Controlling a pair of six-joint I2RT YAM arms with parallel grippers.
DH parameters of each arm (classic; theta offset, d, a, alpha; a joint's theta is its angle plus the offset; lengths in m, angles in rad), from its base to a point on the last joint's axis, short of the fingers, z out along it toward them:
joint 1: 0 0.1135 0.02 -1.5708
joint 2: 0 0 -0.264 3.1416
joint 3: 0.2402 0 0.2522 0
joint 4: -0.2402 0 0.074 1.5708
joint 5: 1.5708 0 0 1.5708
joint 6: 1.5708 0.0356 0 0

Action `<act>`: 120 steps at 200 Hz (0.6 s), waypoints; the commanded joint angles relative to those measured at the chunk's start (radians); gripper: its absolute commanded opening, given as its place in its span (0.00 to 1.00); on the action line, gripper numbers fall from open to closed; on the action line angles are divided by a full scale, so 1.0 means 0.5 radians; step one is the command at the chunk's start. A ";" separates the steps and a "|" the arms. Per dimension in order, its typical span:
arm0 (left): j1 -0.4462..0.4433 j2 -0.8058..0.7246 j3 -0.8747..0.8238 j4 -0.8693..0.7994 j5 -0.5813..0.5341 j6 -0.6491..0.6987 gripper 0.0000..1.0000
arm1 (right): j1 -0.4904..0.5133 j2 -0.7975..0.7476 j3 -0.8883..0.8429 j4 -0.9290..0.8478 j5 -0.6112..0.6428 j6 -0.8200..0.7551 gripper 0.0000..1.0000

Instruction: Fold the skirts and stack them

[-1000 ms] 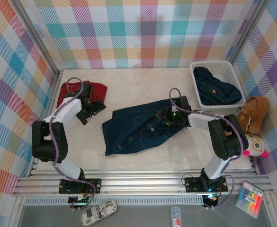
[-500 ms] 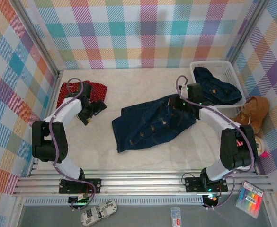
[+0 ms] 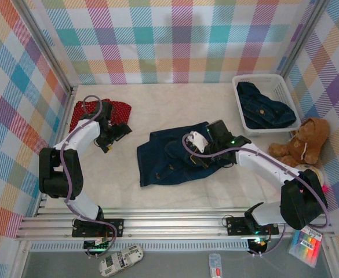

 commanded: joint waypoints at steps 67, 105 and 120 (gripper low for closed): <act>0.009 0.029 0.011 0.033 0.048 0.021 1.00 | -0.192 -0.216 -0.269 0.363 0.228 1.164 0.70; 0.009 0.050 0.025 0.025 0.061 0.020 1.00 | -0.479 -0.220 -0.421 0.675 -0.133 1.850 0.75; 0.011 0.047 0.023 0.027 0.056 0.026 1.00 | -0.538 -0.227 -0.445 0.725 -0.191 1.896 0.76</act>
